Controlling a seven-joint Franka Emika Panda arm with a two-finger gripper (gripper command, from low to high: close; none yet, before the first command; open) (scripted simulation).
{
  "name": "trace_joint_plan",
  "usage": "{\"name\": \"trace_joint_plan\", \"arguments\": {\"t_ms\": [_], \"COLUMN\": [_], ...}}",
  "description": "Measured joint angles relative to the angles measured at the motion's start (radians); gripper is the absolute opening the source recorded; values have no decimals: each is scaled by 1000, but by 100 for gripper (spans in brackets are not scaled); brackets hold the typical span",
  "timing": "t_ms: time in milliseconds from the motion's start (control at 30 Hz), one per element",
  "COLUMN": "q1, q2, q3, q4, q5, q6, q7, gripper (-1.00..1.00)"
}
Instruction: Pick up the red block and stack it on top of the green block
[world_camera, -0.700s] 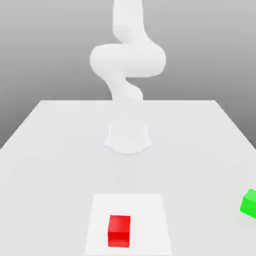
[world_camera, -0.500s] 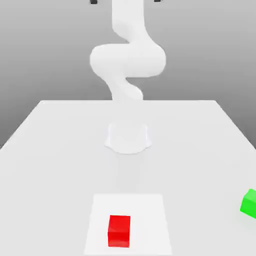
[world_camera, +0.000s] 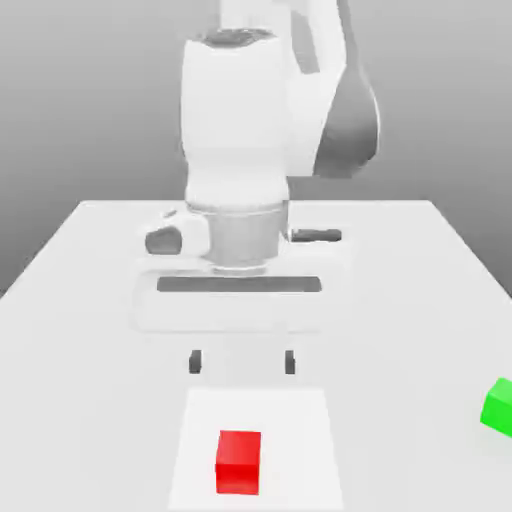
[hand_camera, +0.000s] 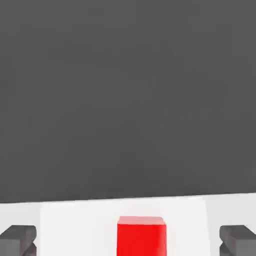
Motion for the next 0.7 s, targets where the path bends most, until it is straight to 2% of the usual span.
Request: {"name": "trace_joint_plan", "arguments": {"t_ms": [233,267,500,700], "q1": [-7,-10,-12,13], "q2": [253,282,286,116], "q3": [5,8,10,22], "q4": [-4,0,1,-19], "q5": [2,5,3,-23], "q6": [171,196,199,48], "q7": [-2,-4,-3,-6], "gripper": [0,-100,-100,-100]}}
